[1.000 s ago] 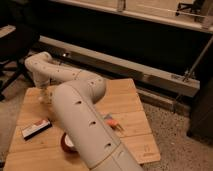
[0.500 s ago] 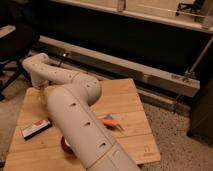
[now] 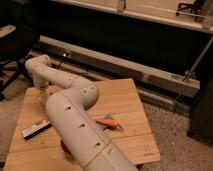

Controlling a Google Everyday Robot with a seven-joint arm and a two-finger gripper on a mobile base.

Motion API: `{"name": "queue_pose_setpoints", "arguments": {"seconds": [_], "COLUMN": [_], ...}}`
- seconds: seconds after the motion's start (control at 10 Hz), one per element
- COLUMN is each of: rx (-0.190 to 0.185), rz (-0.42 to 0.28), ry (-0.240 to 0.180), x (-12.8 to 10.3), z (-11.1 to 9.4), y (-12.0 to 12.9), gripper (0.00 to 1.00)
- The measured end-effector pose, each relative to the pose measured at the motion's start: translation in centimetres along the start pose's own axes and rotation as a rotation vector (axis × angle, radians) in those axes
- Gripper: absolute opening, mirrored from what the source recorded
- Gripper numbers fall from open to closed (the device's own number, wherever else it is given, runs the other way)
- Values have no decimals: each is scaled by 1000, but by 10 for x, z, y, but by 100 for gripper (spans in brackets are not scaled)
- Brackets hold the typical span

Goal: Stand the bottle upright

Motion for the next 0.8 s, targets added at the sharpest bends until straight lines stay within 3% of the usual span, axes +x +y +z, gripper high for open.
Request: {"name": "queue_pose_setpoints", "arguments": {"seconds": [0.3,0.6,0.8], "rx": [18,36,23], "rz": [51,10,-4], "ry": [-50,-69,-63], "x": [-3,-22,-25], "z": [1,-10,-8], "y": [-4,-7,-2], "gripper": [80,80,80]}}
